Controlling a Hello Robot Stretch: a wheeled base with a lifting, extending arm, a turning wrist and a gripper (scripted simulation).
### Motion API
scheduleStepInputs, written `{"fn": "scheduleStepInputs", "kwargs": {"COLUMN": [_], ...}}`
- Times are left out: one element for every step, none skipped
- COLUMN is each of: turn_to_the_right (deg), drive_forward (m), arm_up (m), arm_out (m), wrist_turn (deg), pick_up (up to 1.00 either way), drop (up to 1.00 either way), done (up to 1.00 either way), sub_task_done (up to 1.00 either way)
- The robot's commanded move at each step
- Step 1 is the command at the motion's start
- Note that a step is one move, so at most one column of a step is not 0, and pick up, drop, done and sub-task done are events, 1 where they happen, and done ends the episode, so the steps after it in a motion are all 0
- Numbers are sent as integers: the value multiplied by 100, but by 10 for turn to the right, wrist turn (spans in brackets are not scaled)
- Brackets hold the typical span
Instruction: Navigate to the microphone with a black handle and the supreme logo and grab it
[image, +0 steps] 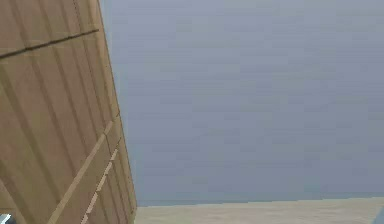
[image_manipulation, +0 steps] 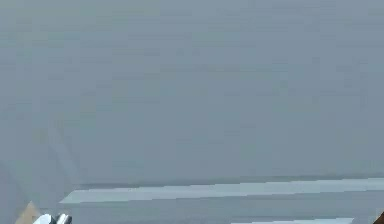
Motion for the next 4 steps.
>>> {"fn": "scheduleStepInputs", "kwargs": {"turn_to_the_right": [0,-60,0,450], "drive_forward": [30,0,15,0], "arm_up": [0,0,0,0], "arm_out": [0,0,0,0], "wrist_turn": [0,0,0,0], "pick_up": [0,0,0,0], "drop": [0,0,0,0], "done": [0,0,0,0], "sub_task_done": [0,0,0,0]}}
